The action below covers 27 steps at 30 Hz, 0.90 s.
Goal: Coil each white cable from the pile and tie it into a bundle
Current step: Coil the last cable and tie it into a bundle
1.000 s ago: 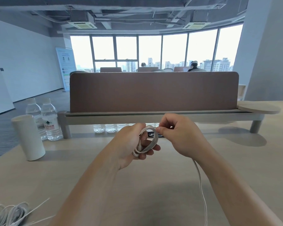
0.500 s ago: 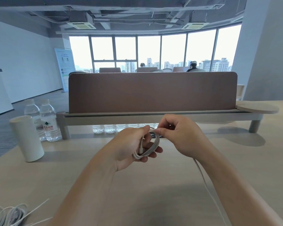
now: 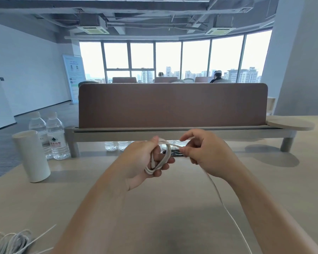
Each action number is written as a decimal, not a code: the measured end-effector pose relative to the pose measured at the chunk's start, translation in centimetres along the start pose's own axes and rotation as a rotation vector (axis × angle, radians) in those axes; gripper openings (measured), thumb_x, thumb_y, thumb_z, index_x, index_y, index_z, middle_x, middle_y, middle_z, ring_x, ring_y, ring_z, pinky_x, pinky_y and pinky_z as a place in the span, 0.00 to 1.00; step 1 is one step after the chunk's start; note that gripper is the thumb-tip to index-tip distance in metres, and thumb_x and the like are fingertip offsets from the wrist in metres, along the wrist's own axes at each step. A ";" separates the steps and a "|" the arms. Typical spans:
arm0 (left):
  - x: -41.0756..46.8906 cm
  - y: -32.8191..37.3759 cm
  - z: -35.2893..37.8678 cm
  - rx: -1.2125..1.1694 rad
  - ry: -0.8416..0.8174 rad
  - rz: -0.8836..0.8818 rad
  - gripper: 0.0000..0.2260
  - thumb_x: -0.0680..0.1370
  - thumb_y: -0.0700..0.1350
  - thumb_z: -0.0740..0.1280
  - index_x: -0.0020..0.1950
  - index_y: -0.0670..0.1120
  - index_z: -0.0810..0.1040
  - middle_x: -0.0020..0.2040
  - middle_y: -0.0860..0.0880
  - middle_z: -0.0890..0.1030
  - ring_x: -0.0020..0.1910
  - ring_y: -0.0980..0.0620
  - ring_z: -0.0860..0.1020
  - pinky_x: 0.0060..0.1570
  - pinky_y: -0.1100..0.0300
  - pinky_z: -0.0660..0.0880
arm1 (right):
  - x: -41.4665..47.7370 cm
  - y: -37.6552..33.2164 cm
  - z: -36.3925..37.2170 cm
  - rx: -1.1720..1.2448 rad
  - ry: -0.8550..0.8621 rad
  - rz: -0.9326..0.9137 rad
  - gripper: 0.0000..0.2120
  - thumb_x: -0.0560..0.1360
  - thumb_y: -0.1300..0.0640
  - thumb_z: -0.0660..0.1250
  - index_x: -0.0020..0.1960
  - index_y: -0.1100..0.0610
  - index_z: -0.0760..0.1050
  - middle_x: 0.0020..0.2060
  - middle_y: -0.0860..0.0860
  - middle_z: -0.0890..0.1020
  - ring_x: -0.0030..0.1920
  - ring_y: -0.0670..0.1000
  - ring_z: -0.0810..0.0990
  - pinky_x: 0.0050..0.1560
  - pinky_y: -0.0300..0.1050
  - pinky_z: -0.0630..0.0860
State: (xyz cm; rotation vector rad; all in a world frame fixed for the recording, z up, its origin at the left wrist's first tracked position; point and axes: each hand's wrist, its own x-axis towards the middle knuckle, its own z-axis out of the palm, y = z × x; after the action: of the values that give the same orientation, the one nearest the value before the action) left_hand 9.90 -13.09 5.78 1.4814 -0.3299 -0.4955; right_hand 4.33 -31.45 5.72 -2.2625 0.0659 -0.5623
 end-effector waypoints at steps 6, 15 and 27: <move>0.0 0.1 -0.4 -0.068 0.012 0.010 0.22 0.86 0.54 0.55 0.35 0.45 0.67 0.49 0.32 0.84 0.35 0.44 0.78 0.36 0.56 0.69 | 0.0 0.4 -0.3 0.027 -0.016 0.106 0.05 0.77 0.58 0.70 0.42 0.57 0.79 0.28 0.51 0.82 0.27 0.47 0.75 0.37 0.45 0.73; -0.3 -0.1 0.4 0.055 -0.078 -0.003 0.23 0.84 0.61 0.52 0.46 0.43 0.71 0.49 0.34 0.85 0.39 0.43 0.79 0.37 0.56 0.72 | 0.4 0.4 0.3 0.014 0.180 0.069 0.08 0.77 0.56 0.69 0.39 0.55 0.76 0.26 0.46 0.77 0.29 0.50 0.73 0.34 0.44 0.70; -0.1 0.2 0.9 -0.179 0.076 0.105 0.22 0.85 0.57 0.54 0.45 0.40 0.73 0.49 0.33 0.84 0.39 0.41 0.83 0.38 0.55 0.71 | -0.1 -0.6 2.2 -0.063 -0.006 0.042 0.09 0.79 0.57 0.65 0.48 0.44 0.81 0.34 0.46 0.81 0.26 0.45 0.69 0.29 0.39 0.68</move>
State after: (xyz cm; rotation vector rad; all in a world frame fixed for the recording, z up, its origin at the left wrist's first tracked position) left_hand 9.45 -13.79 6.05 1.2983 -0.2942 -0.3740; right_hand 5.10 -29.52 4.80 -2.3180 0.1289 -0.5381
